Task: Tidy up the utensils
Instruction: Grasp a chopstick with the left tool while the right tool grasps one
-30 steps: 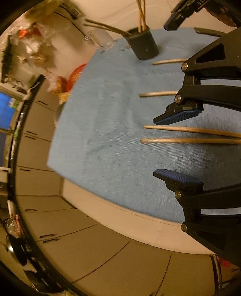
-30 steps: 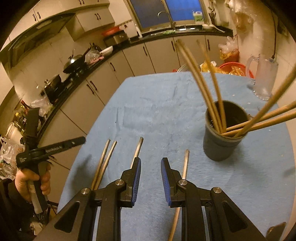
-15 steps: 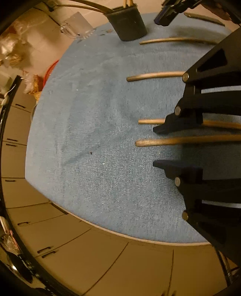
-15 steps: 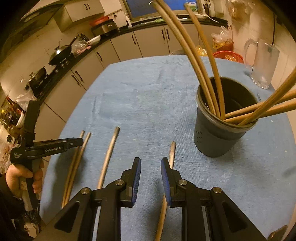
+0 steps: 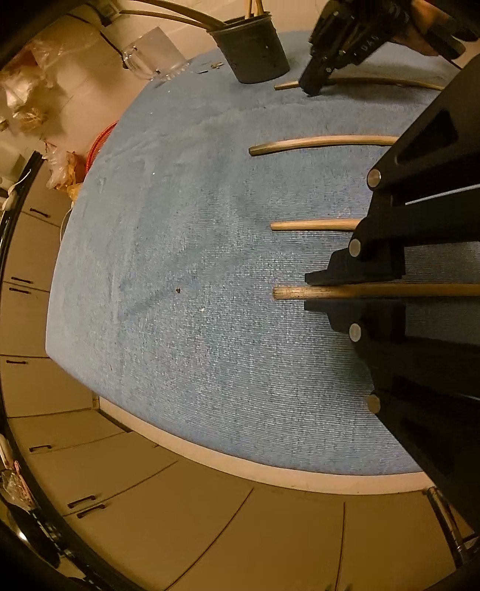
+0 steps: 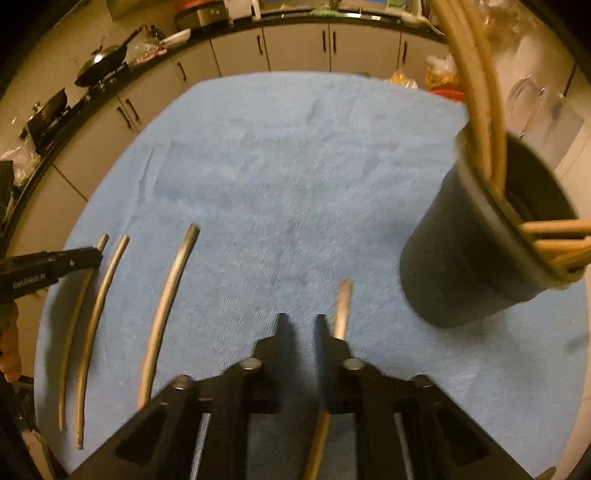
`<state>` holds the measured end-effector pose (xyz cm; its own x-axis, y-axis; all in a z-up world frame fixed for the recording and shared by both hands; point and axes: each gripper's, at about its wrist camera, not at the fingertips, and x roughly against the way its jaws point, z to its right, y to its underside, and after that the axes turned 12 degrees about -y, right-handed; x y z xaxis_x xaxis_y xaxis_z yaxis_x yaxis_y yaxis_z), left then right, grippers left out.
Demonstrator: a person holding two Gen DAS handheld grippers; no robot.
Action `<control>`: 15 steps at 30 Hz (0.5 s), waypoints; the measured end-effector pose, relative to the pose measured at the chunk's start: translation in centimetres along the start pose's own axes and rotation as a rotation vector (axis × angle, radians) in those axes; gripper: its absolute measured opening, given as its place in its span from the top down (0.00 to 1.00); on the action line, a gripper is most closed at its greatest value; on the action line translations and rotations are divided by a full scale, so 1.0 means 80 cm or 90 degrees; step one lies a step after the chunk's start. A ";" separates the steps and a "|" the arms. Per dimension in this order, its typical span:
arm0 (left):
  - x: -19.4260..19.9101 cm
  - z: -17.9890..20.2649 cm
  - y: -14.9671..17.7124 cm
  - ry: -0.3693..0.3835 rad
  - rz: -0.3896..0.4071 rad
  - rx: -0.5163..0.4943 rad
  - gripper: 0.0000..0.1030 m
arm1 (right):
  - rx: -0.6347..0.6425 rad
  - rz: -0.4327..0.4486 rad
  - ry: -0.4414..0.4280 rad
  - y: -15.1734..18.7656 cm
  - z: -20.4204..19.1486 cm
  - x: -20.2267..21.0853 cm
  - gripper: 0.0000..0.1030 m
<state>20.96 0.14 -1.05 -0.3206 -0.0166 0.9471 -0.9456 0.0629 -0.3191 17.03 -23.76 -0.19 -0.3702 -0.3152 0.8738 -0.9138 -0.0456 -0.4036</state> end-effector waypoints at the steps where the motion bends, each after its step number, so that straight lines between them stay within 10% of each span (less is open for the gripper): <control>1: 0.003 -0.003 0.002 0.003 0.000 0.006 0.94 | 0.008 0.001 0.004 0.001 -0.003 0.001 0.91; 15: 0.017 -0.009 0.009 0.022 0.010 0.022 0.94 | -0.043 0.062 -0.016 0.015 0.023 0.033 0.80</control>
<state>19.90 0.86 0.07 -0.3333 0.0192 0.9426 -0.9423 0.0277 -0.3337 15.29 -26.40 1.15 -0.4549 -0.3387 0.8236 -0.8828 0.0499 -0.4671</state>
